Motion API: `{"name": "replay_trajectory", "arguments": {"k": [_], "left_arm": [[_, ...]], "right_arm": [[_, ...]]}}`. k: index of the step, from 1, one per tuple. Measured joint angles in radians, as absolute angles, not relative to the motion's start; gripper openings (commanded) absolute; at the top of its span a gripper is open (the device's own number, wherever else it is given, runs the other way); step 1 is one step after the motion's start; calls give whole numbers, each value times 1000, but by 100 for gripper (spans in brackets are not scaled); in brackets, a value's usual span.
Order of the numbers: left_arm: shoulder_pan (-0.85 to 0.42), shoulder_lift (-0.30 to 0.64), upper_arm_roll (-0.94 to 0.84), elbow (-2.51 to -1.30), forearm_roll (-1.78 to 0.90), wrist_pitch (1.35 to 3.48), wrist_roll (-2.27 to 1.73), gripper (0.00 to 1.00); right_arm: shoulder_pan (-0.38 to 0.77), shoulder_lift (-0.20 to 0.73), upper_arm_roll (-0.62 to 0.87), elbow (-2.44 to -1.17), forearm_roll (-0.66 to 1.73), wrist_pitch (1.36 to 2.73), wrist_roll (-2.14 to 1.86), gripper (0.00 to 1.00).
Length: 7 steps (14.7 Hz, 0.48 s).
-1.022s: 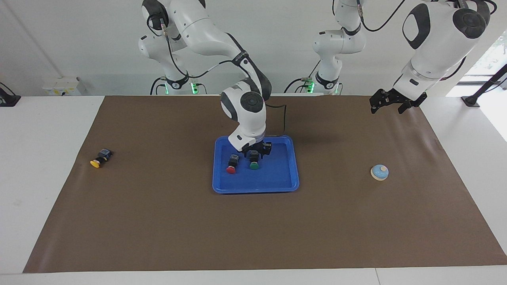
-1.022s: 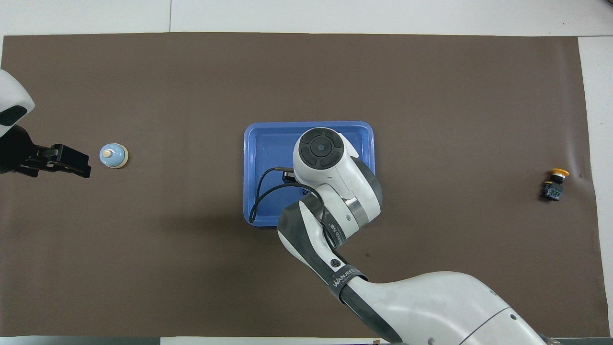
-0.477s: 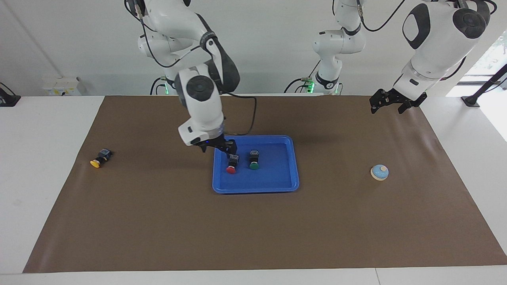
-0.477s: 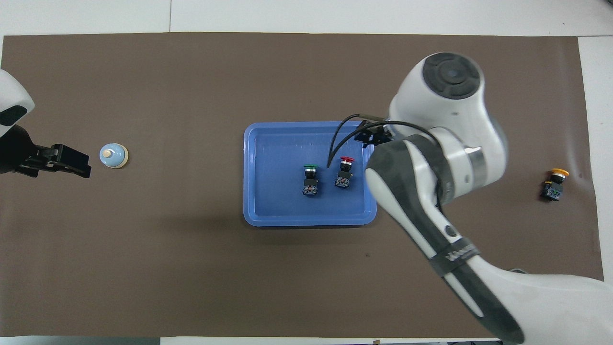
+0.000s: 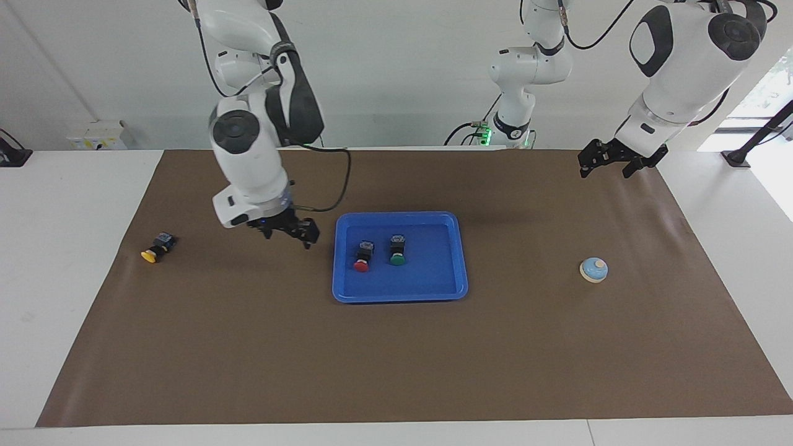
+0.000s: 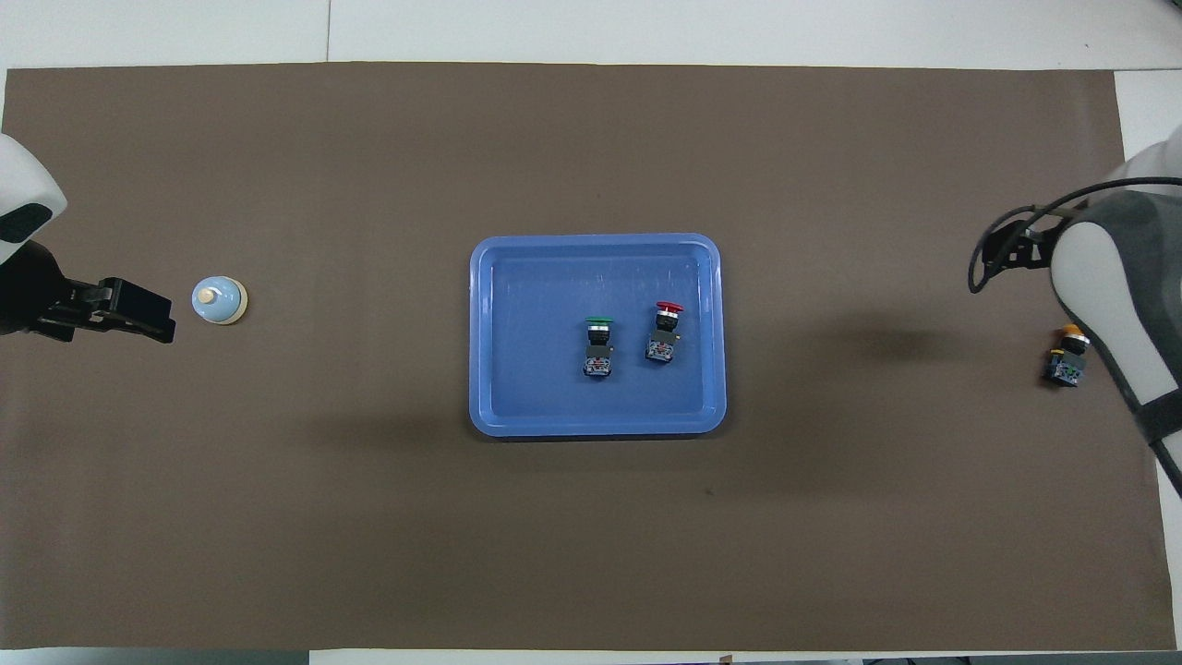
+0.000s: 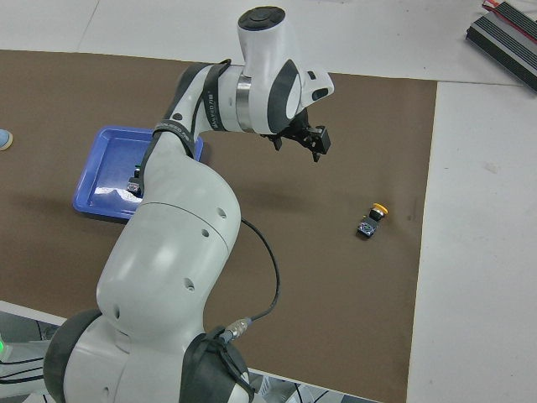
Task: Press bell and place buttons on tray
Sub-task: 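Move the right gripper back and grasp the yellow-capped button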
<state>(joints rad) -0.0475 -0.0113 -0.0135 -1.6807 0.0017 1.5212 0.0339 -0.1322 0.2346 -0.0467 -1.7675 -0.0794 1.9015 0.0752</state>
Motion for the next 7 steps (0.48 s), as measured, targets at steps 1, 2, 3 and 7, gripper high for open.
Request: {"name": "replay_trajectory", "arguments": {"k": [1,2,3,7], "left_arm": [[-48,-11,-14,-1681,2,1521,34,100],[-48,-11,-14,-1681,2,1521,34,100],[-48,-11,-13,-1681,2,1521,34,100],[-48,-11,-13,-1681,2,1521,34,100]], "right_arm": [[-181,229,-47,-1808,-87,1956,30,100],[-216,222,-47,-1852,-95,2010,7,100],[-241,211,-47,-1904,-103,2071,0,100],[-303,161,-46,-2118,-106,2323,4,100]]}}
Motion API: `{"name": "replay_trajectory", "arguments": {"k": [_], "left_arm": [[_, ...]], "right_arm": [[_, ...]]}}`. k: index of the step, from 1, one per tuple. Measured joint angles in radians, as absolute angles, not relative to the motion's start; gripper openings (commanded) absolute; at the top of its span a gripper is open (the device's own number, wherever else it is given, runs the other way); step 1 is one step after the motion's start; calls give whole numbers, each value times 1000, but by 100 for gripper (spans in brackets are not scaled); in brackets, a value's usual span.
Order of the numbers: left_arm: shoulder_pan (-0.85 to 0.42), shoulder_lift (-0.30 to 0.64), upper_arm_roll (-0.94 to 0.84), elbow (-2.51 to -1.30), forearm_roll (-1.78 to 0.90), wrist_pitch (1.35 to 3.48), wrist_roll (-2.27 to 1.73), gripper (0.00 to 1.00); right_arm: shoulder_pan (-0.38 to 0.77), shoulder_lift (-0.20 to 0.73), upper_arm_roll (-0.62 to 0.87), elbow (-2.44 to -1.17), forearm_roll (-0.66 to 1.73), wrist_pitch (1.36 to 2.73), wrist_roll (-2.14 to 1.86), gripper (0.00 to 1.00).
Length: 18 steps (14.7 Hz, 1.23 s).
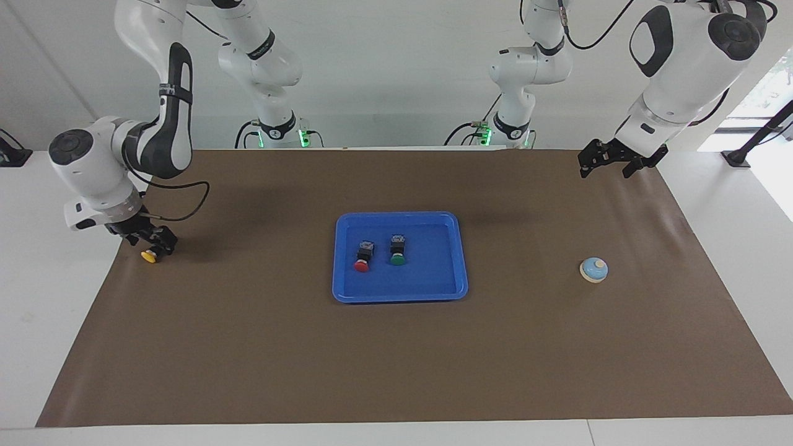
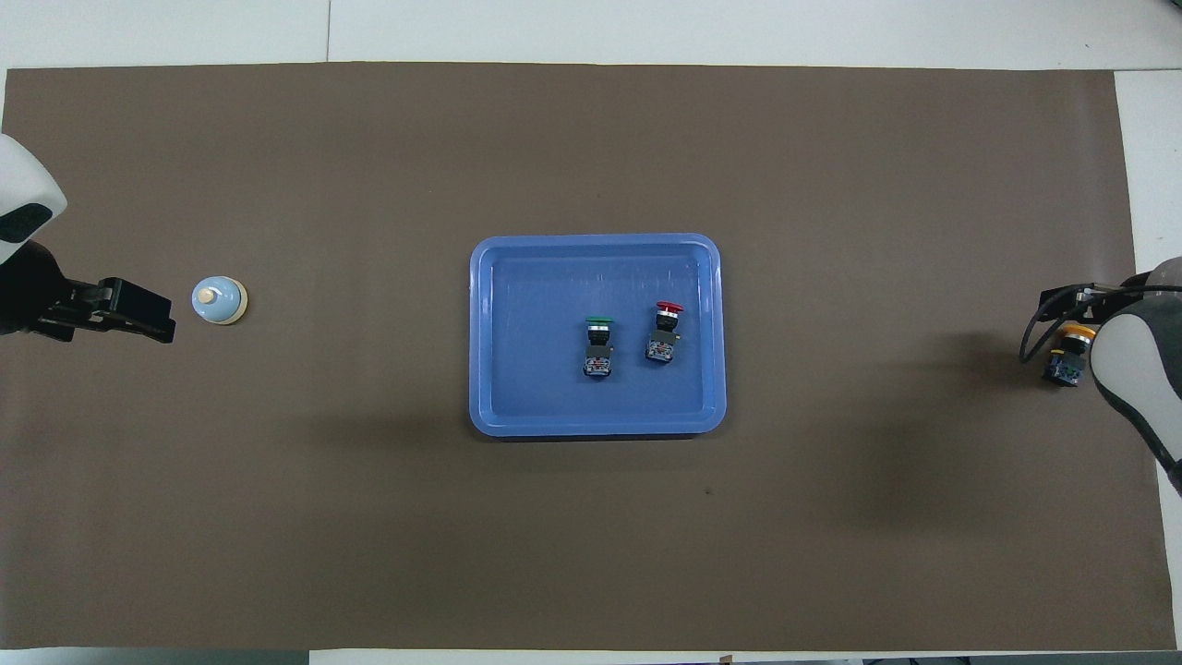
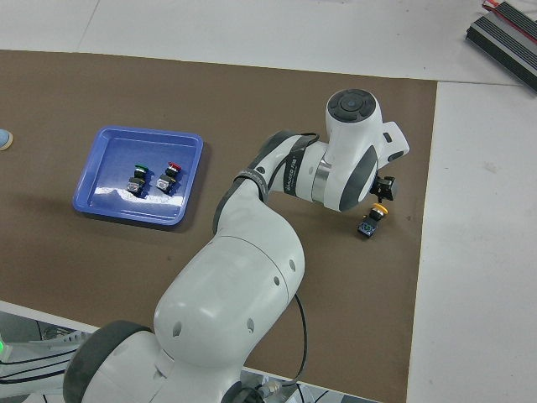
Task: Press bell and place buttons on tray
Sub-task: 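Move the right gripper back and grasp the yellow-capped button, then carry the yellow-capped button into the blue tray and release it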
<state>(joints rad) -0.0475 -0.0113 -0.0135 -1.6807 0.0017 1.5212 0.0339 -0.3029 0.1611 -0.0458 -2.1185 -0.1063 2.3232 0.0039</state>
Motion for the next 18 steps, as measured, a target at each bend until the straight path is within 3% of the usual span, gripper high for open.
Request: {"name": "replay_trajectory", "arguments": {"k": [8,9,11,12,18], "left_arm": [[-48,-11,-14,-1681,2,1521,34,100],[-48,-11,-14,-1681,2,1521,34,100],[-48,-11,-13,-1681,2,1521,34,100],[-48,-11,-13,-1681,2,1521,34,100],[-48,-11,-13,-1681,2,1521,34,100]], "right_arm": [[-363,184,-44,-2197,-106,2418,57,100],[-365,193,-44,-2201,-106,2424,63,85],[-371,209,-44,-2204,-106,2447,63,23],[-373,213,-44,-2204,-106,2451,63,0],[-368,209,-25,-2197,-106,2426,63,0]]}}
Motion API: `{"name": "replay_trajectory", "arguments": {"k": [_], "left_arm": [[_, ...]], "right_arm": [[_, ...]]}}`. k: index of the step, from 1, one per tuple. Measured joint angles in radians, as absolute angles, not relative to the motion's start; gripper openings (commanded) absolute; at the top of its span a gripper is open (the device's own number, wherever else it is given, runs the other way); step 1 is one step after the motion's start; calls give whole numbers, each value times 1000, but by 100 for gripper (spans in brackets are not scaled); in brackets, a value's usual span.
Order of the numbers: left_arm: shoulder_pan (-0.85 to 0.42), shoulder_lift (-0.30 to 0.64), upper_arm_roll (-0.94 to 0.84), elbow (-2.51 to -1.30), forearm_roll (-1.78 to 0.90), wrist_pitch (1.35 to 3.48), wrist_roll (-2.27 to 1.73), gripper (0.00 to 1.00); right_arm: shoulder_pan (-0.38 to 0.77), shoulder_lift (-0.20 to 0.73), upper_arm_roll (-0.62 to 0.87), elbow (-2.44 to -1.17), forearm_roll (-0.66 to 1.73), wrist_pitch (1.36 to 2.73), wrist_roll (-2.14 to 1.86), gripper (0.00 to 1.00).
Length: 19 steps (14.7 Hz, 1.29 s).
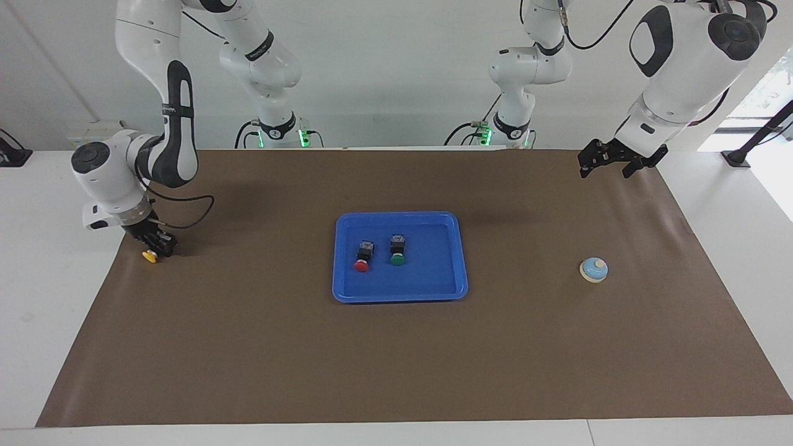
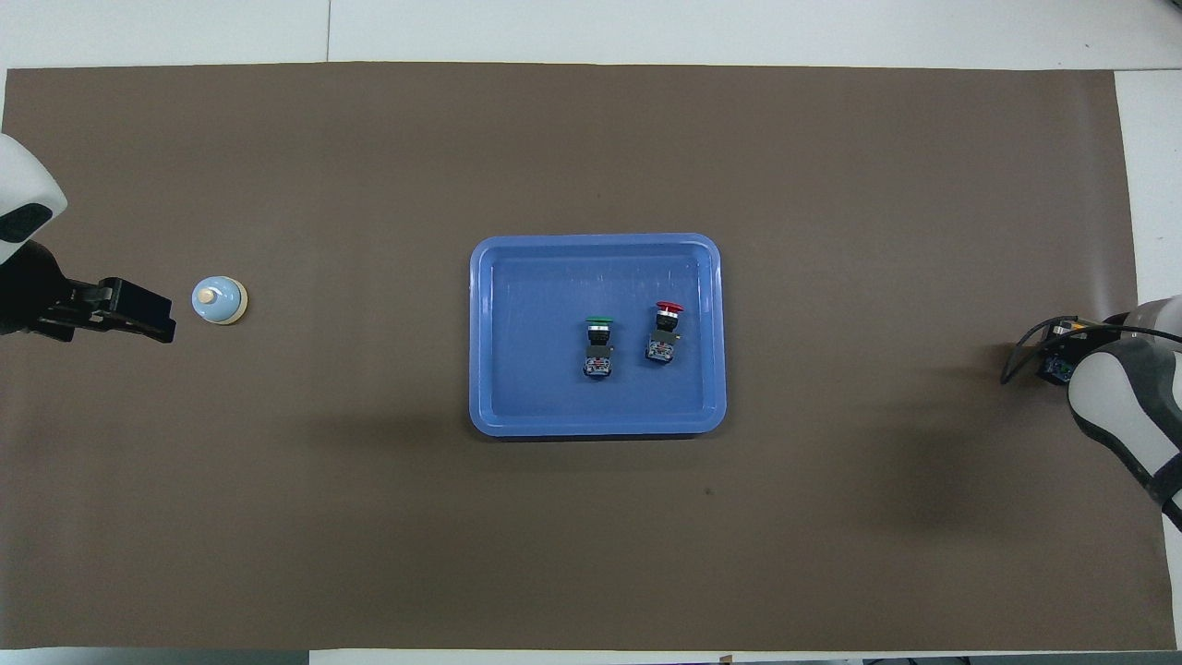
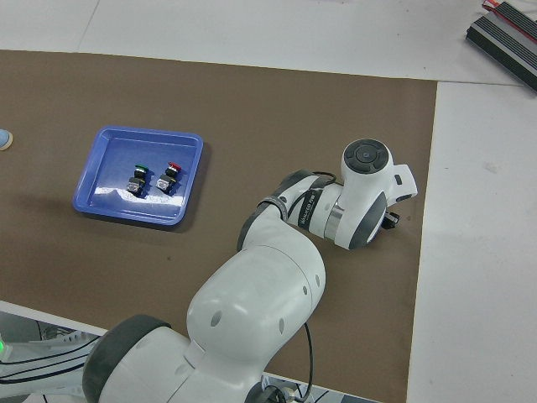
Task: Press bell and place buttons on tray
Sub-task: 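Carry the yellow-capped button into the blue tray and release it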
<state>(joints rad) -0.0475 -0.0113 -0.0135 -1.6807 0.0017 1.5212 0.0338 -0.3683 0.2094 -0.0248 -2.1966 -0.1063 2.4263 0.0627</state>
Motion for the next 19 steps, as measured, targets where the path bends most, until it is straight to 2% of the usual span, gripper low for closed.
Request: {"name": "replay_trajectory", "arguments": {"k": [2,4,6,9,14,17,19], "left_arm": [[-48,-11,-13,-1681,2,1521,34,100],[-48,-11,-13,-1681,2,1521,34,100],[-48,-11,-14,-1681,2,1521,34,100],[-48,-11,-14,-1681,2,1521,34,100],[-48,-11,-14,-1681,2,1521,34,100],[-48,-11,-13,-1681,2,1521,34,100],[-48,-11,-14,-1681,2,1521,34,100]], "right_arm": [[-332,201,-17,-2148,-106,2326,63,0],[-258,188,-13,-2046,-103,2168,91,0],[-149,178,-8,-1929,-91,2003,179,0],[49,184,-3,-1795,-28,1865,324,0],[398,226,2,-1701,91,1837,585,0],[521,288,1,-1636,133,1837,638,0],[586,379,0,-1566,135,1852,674,0]]}}
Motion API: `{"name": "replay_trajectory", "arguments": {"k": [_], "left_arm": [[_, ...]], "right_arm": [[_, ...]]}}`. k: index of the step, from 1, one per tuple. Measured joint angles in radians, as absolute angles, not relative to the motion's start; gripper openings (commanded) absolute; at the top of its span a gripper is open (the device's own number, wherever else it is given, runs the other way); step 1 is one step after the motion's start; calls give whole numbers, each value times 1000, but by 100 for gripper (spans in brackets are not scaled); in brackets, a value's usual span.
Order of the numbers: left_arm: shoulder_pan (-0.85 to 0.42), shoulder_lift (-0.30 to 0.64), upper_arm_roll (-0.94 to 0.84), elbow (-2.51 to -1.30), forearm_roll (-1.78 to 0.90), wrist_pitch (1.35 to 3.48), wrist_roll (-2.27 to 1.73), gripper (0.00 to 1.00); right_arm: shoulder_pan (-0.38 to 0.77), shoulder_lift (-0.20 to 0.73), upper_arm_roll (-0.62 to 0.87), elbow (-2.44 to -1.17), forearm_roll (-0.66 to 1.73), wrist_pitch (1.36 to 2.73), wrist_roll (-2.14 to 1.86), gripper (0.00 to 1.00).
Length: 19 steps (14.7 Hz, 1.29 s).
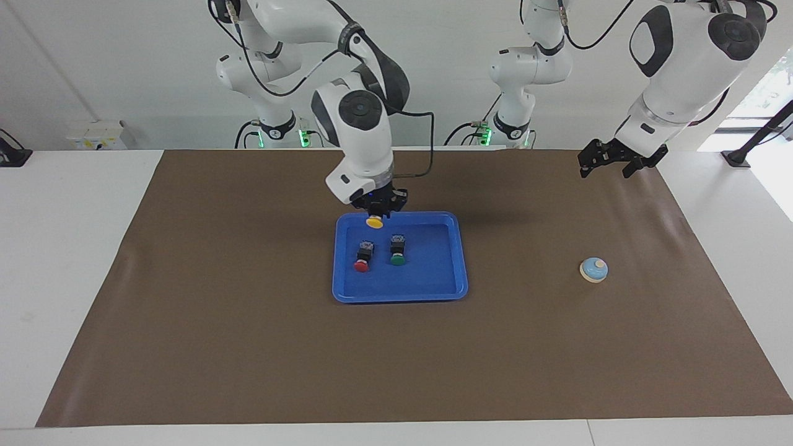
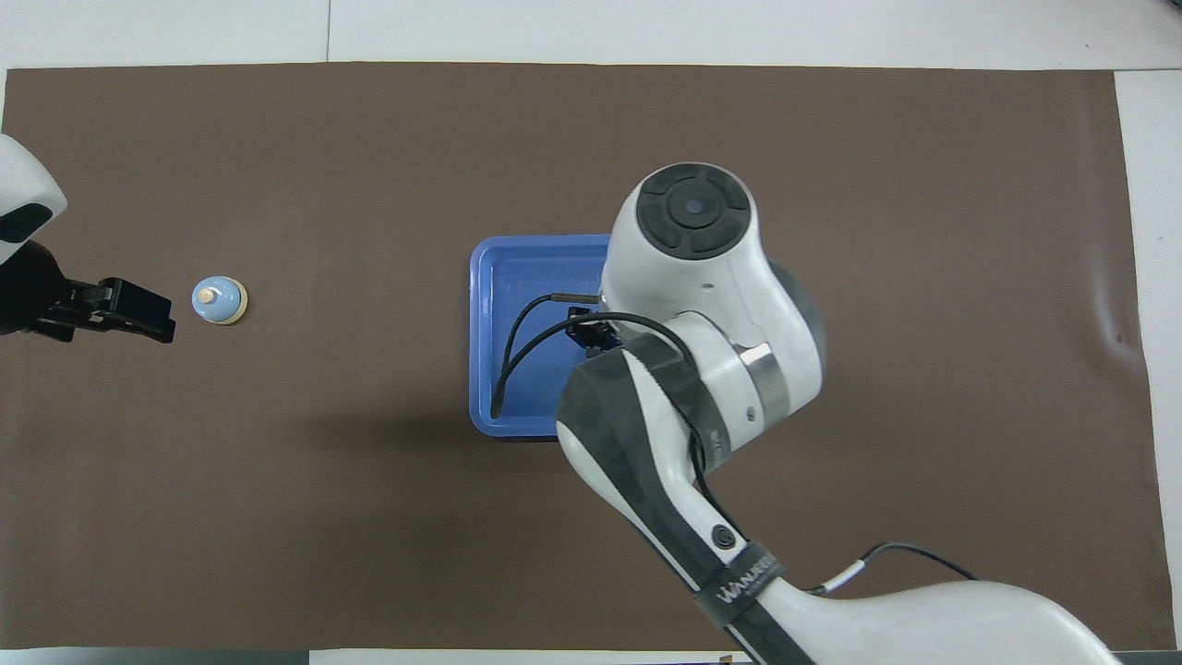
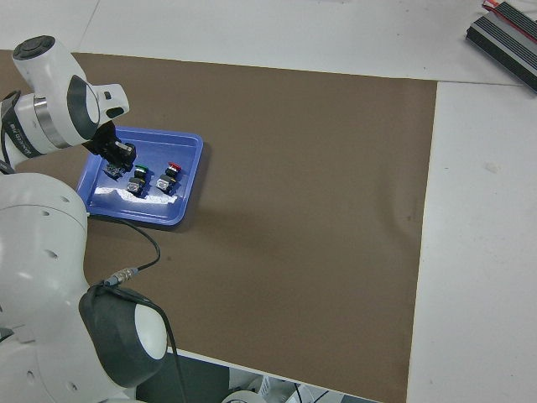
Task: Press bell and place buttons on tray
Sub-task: 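Carry the yellow-capped button into the blue tray and release it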
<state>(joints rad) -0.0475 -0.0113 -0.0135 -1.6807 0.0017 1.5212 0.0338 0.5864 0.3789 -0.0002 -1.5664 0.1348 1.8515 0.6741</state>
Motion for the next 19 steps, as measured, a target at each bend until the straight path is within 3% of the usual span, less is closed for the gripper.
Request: {"name": "replay_trajectory", "arguments": {"k": [4,9,10,11,16,19], "left_arm": [[-48,-11,-14,-1681,2,1521,34,100],[-48,-11,-13,-1681,2,1521,34,100],[-48,-11,-14,-1681,2,1521,34,100],[-48,-11,-14,-1681,2,1521,34,100],[-48,-11,-14,-1681,2,1521,34,100],[-48,-11,-13,-1681,2,1521,34,100]], "right_arm": [[666,541,-2,-1495,135,1976,691,0],[691,611,-6,-1488,133,2039,692,0],[691,614,-7,-1488,133,2041,704,39],[691,615,-8,-1488,133,2042,729,99],[714,613,-10,-1475,133,2037,827,100],[711,592,-38,-1448,132,1949,836,100]]}}
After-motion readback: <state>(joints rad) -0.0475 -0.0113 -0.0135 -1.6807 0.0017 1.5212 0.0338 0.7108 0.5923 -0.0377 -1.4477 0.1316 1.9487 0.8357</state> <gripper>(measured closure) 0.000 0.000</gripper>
